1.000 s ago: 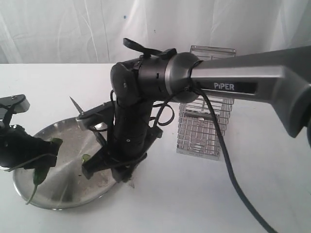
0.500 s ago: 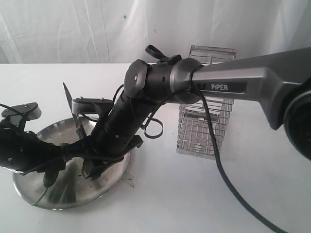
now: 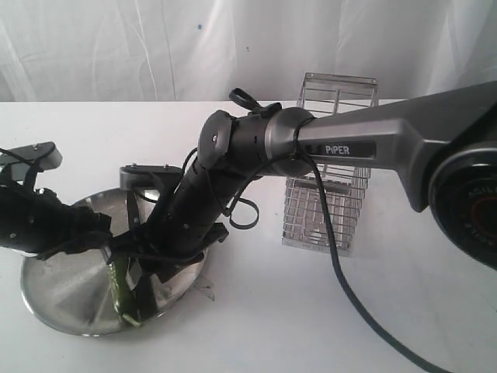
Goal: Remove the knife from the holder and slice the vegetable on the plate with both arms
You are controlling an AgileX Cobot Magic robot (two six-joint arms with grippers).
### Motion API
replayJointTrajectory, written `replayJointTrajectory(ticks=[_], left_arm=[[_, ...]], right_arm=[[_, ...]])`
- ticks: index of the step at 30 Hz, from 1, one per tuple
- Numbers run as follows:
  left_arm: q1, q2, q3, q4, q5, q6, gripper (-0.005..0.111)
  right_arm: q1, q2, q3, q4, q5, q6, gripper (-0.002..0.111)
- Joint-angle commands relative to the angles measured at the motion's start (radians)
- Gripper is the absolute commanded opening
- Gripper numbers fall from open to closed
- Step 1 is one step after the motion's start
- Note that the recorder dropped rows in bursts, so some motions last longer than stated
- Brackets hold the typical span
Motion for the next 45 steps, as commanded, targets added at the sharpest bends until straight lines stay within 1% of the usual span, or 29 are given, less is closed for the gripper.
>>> replayJointTrajectory(ticks=[1, 5, 7, 8, 10, 13, 14, 17, 18, 22, 24, 27, 33, 35, 36, 38, 45], left_arm=[[-0.005, -0.093, -0.007, 0.017, 0.031, -0.006, 0.056], [-0.005, -0.191, -0.007, 0.019, 0.049, -0.008, 0.056], [-0.005, -0.26, -0.007, 0.031, 0.069, -0.008, 0.054], [-0.005, -0.29, -0.007, 0.035, 0.082, -0.008, 0.049], [-0.005, -0.375, -0.007, 0.043, 0.132, -0.008, 0.034], [-0.005, -0.514, -0.007, 0.067, 0.183, -0.017, 0.008], [-0.005, -0.577, -0.007, 0.085, 0.191, -0.039, 0.0], [-0.005, -0.727, -0.007, 0.157, 0.208, -0.108, 0.0], [-0.005, -0.766, -0.007, 0.18, 0.21, -0.129, 0.0], [-0.005, -0.913, -0.004, 0.247, 0.222, -0.168, 0.0], [-0.005, -0.958, -0.004, 0.229, 0.243, -0.183, 0.0], [-0.005, -1.005, 0.002, 0.206, 0.321, -0.194, 0.0], [-0.005, -1.122, 0.101, 0.206, 0.394, -0.202, 0.0], [-0.005, -1.148, 0.135, 0.205, 0.413, -0.219, 0.0], [-0.005, -1.155, 0.148, 0.208, 0.448, -0.215, 0.0], [-0.005, -1.155, 0.153, 0.211, 0.485, -0.212, 0.0], [-0.005, -1.155, 0.153, 0.211, 0.476, -0.212, 0.0]], right_arm=[[-0.005, -0.009, -0.002, -0.003, 0.007, -0.012, 0.046], [-0.005, -0.058, 0.0, -0.057, 0.003, -0.012, 0.046], [-0.005, -0.105, 0.012, -0.073, -0.017, -0.012, 0.046], [-0.005, -0.137, 0.025, -0.081, -0.034, -0.012, 0.046], [-0.005, -0.218, 0.06, -0.087, -0.086, -0.008, 0.044], [-0.003, -0.362, 0.146, -0.132, -0.214, 0.051, 0.028], [-0.003, -0.419, 0.186, -0.137, -0.268, 0.056, 0.021], [0.015, -0.585, 0.313, -0.135, -0.419, 0.056, 0.001], [0.029, -0.645, 0.361, -0.135, -0.48, 0.052, 0.0], [0.08, -0.824, 0.502, -0.135, -0.562, 0.008, 0.0], [0.087, -0.883, 0.546, -0.137, -0.569, 0.008, 0.0], [0.095, -0.943, 0.607, -0.135, -0.59, 0.008, 0.0], [0.195, -1.088, 0.838, -0.135, -0.844, 0.008, 0.0], [0.227, -1.127, 0.904, -0.133, -0.902, 0.013, 0.0], [0.249, -1.163, 0.955, -0.133, -0.922, 0.014, 0.0], [0.257, -1.202, 0.994, -0.131, -0.908, 0.019, 0.0], [0.257, -1.232, 1.003, -0.131, -0.878, 0.038, 0.0]])
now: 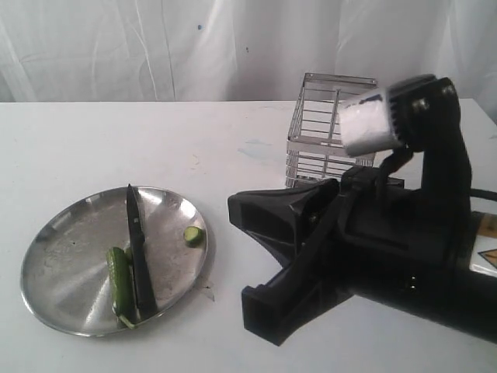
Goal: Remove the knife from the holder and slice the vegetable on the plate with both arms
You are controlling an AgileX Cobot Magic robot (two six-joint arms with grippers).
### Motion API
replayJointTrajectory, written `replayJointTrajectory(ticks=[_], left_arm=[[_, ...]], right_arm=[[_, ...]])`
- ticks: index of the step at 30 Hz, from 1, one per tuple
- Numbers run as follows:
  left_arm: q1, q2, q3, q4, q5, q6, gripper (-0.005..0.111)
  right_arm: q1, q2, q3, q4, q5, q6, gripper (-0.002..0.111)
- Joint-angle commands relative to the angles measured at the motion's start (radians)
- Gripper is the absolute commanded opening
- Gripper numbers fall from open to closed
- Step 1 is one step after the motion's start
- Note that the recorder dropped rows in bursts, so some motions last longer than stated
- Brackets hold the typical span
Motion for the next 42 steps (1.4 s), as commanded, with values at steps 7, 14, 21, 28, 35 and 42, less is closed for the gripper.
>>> replayJointTrajectory(ticks=[7, 14, 21, 28, 35, 42], left_arm=[[-0.005, -0.007, 0.005, -0.014, 0.009, -0.006, 0.0], [-0.005, -0.007, 0.005, -0.014, 0.002, -0.006, 0.0], [-0.005, -0.007, 0.005, -0.014, 0.002, -0.006, 0.0], [-0.005, -0.007, 0.005, -0.014, 0.002, -0.006, 0.0], [-0.005, -0.007, 0.005, -0.014, 0.002, -0.006, 0.0], [-0.005, -0.007, 0.005, -0.014, 0.002, -0.006, 0.0]], right_arm=[[0.0, -0.031, 0.006, 0.001, -0.101, -0.037, 0.0], [-0.273, -0.175, 0.006, 0.003, 0.27, -0.092, 0.0], [-0.556, -0.485, 0.053, 0.001, 0.37, -0.099, 0.0], [-0.678, -0.717, 0.181, -0.007, 0.349, -0.099, 0.0], [-0.679, -0.712, 0.315, -0.02, 0.188, -0.099, 0.0], [-0.678, -0.726, 0.415, -0.029, 0.129, -0.097, 0.0]])
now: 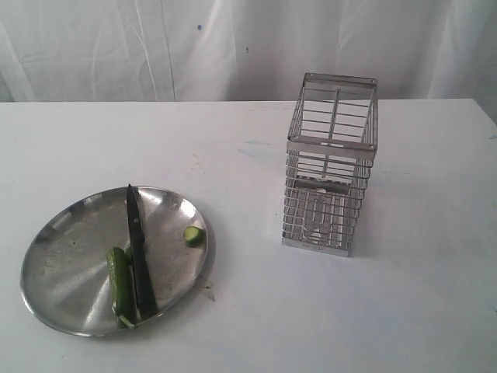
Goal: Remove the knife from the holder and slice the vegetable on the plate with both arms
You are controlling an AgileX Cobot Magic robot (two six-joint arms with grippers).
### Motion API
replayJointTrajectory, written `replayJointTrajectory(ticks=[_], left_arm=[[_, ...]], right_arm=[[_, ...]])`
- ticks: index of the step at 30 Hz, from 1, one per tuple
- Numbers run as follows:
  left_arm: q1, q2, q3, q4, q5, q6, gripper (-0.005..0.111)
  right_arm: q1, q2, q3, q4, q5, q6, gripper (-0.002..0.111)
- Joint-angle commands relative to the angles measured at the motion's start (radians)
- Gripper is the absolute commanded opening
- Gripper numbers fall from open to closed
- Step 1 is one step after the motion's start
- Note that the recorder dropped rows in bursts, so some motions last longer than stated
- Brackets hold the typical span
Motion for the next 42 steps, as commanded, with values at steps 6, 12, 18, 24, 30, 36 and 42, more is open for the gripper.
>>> replayJointTrajectory(ticks=[6, 12, 18, 24, 30, 36, 42], left_arm=[[-0.005, -0.007, 0.005, -0.016, 0.004, -0.004, 0.0], [-0.005, -0.007, 0.005, -0.016, 0.004, -0.004, 0.0], [-0.005, -0.007, 0.005, -0.016, 0.004, -0.004, 0.0], [-0.005, -0.007, 0.005, -0.016, 0.004, -0.004, 0.0], [-0.005, -0.007, 0.005, -0.016, 0.004, -0.004, 0.0], [-0.005, -0.074, 0.066, -0.001, -0.065, -0.004, 0.0], [-0.005, -0.288, 0.251, 0.189, -0.235, -0.072, 0.0]], right_arm=[[0.0, -0.145, 0.188, -0.377, -0.113, 0.331, 0.0], [0.0, -0.236, 0.215, -0.484, -0.017, 0.493, 0.0], [-0.002, -0.236, 0.215, -0.484, 0.034, 0.493, 0.0], [-0.141, -0.236, 0.215, -0.484, 0.032, 0.493, 0.0], [-0.182, -0.236, 0.215, -0.484, 0.032, 0.493, 0.0], [-0.182, -0.236, 0.215, -0.484, 0.032, 0.493, 0.0], [-0.182, -0.236, 0.215, -0.484, 0.032, 0.493, 0.0]])
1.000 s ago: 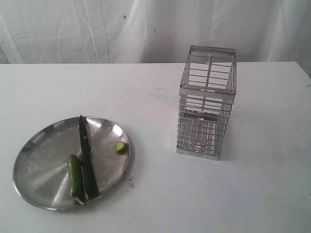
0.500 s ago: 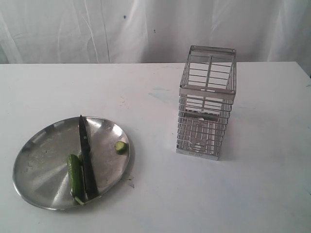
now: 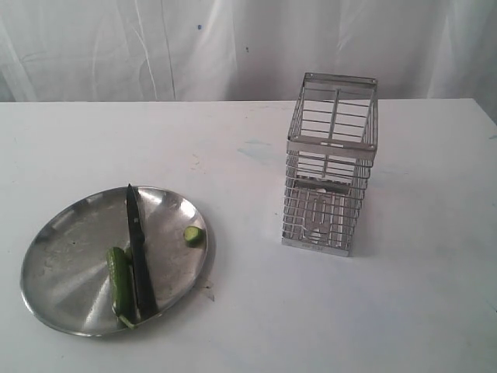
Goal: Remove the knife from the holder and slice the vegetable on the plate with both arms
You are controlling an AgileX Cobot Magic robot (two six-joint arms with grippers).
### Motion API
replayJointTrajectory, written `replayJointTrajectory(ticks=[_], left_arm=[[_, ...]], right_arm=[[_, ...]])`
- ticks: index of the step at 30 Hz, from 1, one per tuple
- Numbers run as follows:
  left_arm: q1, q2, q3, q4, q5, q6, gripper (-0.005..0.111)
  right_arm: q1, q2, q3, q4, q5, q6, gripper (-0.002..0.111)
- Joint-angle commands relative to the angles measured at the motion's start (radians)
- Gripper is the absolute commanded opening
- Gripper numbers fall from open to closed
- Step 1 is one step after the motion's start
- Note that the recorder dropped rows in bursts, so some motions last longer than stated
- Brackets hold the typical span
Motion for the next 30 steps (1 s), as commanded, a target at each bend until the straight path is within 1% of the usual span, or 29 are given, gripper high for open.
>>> replayJointTrajectory(ticks=[1, 2, 5, 9, 11, 12, 14, 30], left_arm=[[-0.005, -0.154, 0.132, 0.165, -0.129, -0.105, 0.0], [-0.005, -0.183, 0.174, 0.211, -0.163, -0.17, 0.0], [-0.005, -0.183, 0.263, 0.284, -0.259, -0.309, 0.0], [-0.005, -0.183, 0.354, 0.375, -0.267, -0.432, 0.0], [-0.005, -0.183, 0.389, 0.399, -0.31, -0.47, 0.0], [-0.005, -0.183, 0.389, 0.409, -0.334, -0.482, 0.0], [-0.005, -0.183, 0.389, 0.466, -0.304, -0.486, 0.0], [-0.005, -0.183, 0.389, 0.469, -0.309, -0.486, 0.0]], right_arm=[[-0.005, -0.007, 0.007, -0.011, 0.002, 0.003, 0.0], [-0.005, -0.007, 0.007, -0.011, 0.002, 0.003, 0.0], [-0.005, -0.007, 0.007, -0.011, 0.002, 0.003, 0.0], [-0.005, -0.007, 0.007, -0.011, 0.002, 0.003, 0.0], [-0.005, -0.007, 0.007, -0.011, 0.002, 0.003, 0.0], [-0.005, -0.007, 0.007, -0.011, 0.002, 0.003, 0.0], [-0.005, -0.007, 0.007, -0.011, 0.002, 0.003, 0.0], [-0.005, -0.007, 0.007, -0.011, 0.002, 0.003, 0.0]])
